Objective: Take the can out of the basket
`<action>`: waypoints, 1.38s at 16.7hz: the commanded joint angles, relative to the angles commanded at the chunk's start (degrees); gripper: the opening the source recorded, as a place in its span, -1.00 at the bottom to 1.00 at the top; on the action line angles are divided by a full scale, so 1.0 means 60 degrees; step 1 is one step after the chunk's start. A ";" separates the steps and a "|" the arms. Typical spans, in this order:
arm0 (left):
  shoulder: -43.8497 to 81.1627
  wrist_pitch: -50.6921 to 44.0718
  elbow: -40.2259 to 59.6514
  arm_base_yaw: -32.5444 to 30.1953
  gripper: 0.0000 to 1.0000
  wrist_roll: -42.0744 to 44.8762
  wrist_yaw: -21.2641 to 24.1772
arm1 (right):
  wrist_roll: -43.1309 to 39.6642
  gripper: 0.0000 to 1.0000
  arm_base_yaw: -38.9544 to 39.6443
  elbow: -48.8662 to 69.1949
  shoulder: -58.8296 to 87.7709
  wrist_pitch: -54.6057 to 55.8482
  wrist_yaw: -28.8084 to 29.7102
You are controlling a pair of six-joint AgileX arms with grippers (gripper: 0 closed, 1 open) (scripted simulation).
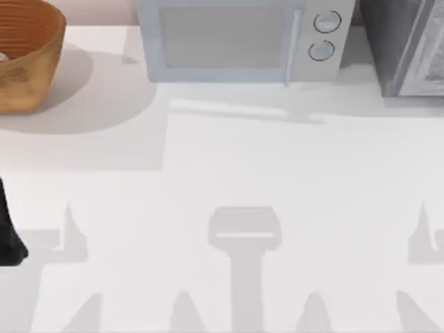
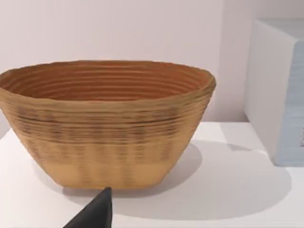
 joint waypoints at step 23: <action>1.4705 -0.7260 1.4798 0.1160 1.00 0.1088 0.1008 | 0.0000 1.00 0.0000 0.0000 0.0000 0.0000 0.0000</action>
